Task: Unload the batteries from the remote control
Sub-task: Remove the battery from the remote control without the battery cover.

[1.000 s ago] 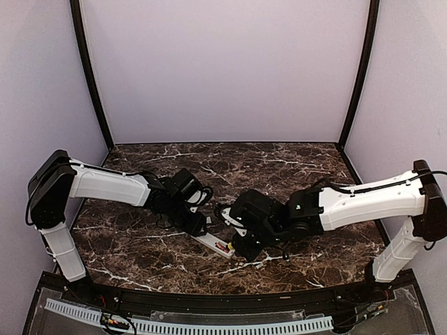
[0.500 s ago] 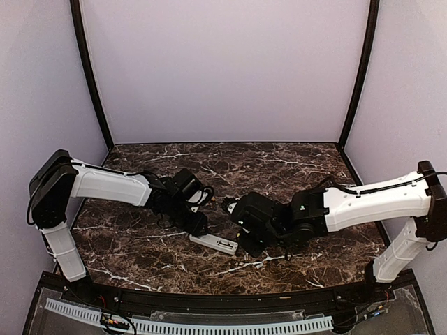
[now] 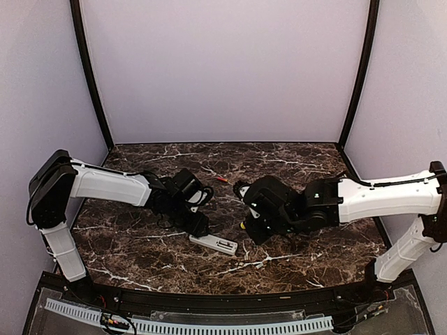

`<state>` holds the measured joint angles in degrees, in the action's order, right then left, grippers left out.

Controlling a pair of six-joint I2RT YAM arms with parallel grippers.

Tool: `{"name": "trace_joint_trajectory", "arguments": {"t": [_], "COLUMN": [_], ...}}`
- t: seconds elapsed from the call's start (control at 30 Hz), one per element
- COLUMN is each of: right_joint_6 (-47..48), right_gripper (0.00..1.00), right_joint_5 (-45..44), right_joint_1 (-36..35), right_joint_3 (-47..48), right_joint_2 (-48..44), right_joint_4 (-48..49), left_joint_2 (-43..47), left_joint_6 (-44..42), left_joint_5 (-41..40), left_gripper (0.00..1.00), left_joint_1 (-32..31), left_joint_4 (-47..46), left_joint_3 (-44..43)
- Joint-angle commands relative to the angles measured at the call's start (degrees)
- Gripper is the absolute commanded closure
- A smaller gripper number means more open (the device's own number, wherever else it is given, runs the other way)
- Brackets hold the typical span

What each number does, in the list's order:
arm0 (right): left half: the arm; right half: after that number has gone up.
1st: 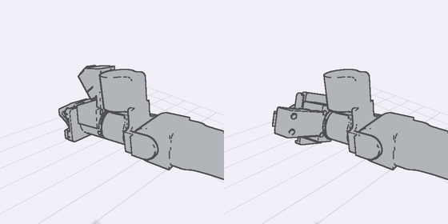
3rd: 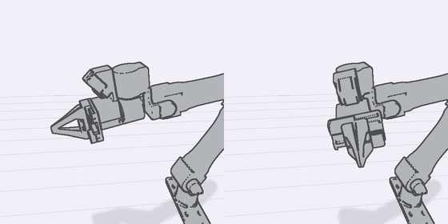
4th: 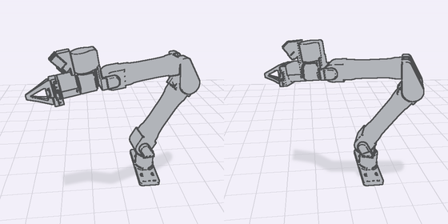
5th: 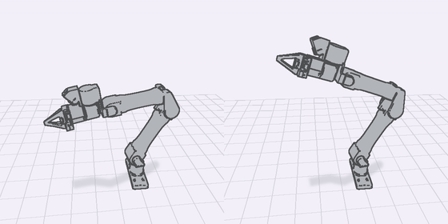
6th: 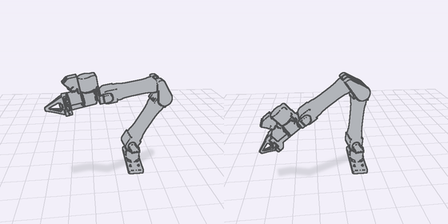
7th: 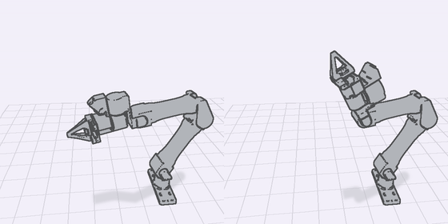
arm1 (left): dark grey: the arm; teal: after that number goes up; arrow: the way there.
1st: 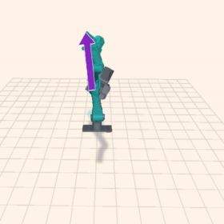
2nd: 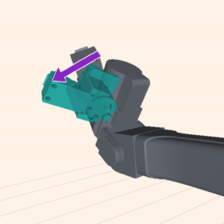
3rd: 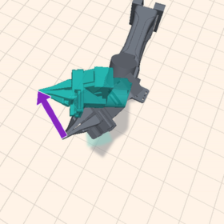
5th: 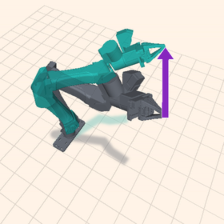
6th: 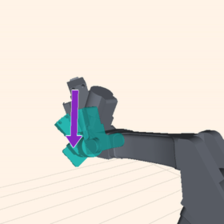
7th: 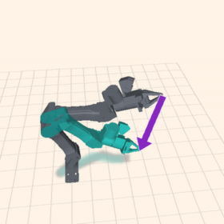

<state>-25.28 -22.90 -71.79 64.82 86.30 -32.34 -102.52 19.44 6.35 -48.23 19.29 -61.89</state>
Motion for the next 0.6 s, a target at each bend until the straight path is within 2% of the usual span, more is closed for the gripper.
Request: {"name": "trace_joint_trajectory", "arguments": {"t": [0.0,0.2,0.4,0.57], "right_joint_6": [-3.23,-5.02,-6.57,-7.41], "right_gripper": [1.00,1.00,1.00,1.00], "right_joint_5": [3.49,6.57,7.84,9.33], "right_joint_1": [3.36,6.92,8.87,10.65], "right_joint_3": [-2.58,-5.82,-7.79,-9.05], "right_joint_2": [-4.90,-8.00,-9.58,-10.93], "right_joint_4": [3.63,6.39,7.97,9.77], "left_joint_2": [3.43,7.72,10.92,13.58], "left_joint_6": [2.33,3.05,3.16,0.29], "left_joint_5": [-0.34,-2.61,-1.48,-0.75], "left_gripper": [0.36,0.25,0.23,0.22], "left_joint_1": [-0.63,-0.25,3.54,9.99], "left_joint_4": [3.03,3.52,4.49,6.71], "left_joint_3": [-0.24,-0.36,-0.08,-1.66]}}
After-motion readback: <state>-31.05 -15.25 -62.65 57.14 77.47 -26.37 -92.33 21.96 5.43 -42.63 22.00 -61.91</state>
